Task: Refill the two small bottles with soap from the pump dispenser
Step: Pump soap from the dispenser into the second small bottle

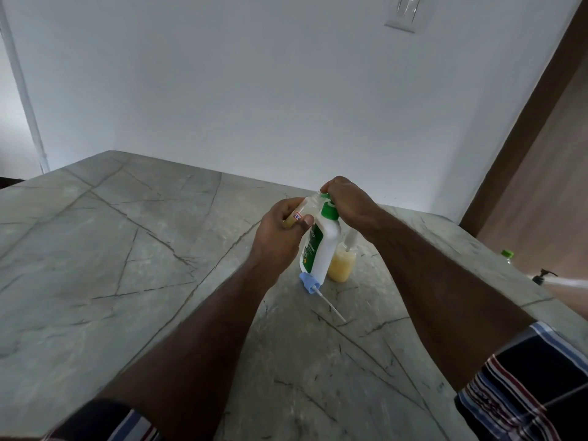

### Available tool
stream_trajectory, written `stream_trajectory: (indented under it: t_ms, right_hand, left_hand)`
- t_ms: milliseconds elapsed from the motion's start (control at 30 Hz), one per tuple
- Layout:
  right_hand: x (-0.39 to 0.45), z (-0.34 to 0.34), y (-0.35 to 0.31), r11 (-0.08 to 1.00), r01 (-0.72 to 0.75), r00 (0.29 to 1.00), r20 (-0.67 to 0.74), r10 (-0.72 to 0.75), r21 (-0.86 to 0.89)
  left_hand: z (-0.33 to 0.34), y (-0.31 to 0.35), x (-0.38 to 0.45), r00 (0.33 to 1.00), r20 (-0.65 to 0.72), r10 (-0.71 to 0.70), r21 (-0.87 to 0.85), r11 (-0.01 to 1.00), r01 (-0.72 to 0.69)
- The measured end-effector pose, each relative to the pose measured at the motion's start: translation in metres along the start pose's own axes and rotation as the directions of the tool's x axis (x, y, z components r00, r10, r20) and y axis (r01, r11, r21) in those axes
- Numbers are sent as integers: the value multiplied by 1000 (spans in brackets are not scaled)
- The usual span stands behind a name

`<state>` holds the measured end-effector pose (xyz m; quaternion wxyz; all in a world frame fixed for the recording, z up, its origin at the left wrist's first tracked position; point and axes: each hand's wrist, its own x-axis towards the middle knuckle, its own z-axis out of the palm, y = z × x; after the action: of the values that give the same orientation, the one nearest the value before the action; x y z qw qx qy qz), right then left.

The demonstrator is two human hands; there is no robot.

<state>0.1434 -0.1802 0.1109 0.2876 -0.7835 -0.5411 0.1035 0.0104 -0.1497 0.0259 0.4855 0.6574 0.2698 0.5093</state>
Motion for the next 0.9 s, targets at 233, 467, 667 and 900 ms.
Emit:
stream_trajectory:
  t_ms: [233, 467, 667, 900]
  right_hand:
    - [2, -6, -7, 999, -20, 1000, 14, 21, -31]
    - [1, -1, 0, 999, 9, 1000, 8, -9, -40]
    - [2, 0, 1, 1000, 26, 999, -45, -27, -4]
    - [5, -5, -7, 1000, -15, 1000, -3, 15, -6]
  left_hand:
    - [-1, 3, -1, 1000, 5, 9, -28, 1000, -9]
    - [0, 3, 0, 1000, -9, -2, 3, 1000, 2]
    - [-2, 5, -1, 1000, -12, 2, 17, 1000, -2]
    - [-3, 7, 1, 999, -34, 42, 21, 999, -41]
